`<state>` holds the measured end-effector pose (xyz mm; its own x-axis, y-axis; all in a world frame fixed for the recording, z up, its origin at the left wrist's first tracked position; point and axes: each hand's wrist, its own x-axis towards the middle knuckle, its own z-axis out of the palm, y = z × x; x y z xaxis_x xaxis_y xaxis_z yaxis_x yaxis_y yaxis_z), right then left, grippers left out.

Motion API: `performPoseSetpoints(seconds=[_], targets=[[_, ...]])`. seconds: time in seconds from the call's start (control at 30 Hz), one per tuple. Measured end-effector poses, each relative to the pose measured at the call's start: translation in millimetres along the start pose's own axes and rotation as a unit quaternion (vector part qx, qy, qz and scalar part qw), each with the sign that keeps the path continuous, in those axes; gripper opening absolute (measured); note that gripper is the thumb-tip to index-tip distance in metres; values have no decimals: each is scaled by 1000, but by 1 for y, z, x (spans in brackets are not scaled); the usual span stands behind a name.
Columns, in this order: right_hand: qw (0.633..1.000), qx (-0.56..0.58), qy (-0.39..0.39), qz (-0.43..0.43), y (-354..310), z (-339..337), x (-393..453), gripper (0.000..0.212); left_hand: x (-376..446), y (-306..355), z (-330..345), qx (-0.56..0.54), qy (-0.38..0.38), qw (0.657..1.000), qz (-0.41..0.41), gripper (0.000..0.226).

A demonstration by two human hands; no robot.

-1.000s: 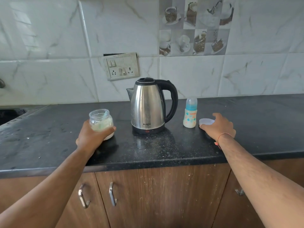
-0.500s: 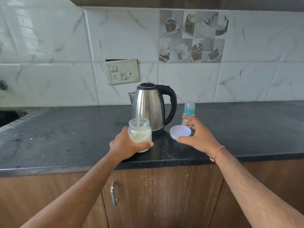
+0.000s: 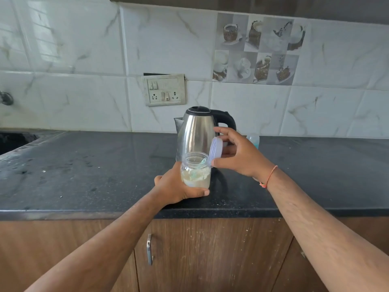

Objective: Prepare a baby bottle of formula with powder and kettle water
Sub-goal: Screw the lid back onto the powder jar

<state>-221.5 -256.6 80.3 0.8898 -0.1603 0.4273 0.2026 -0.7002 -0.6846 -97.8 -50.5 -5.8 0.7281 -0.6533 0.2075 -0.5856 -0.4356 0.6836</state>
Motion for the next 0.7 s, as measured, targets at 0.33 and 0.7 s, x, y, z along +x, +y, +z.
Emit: performPoseSetpoints(seconds=[0.33, 0.7], targets=[[973, -141, -175, -41, -33, 1, 44, 68, -7, 2, 0, 22, 16, 1000, -6, 112], [908, -289, -302, -30, -61, 4, 76, 60, -7, 2, 1, 20, 10, 1000, -6, 114]])
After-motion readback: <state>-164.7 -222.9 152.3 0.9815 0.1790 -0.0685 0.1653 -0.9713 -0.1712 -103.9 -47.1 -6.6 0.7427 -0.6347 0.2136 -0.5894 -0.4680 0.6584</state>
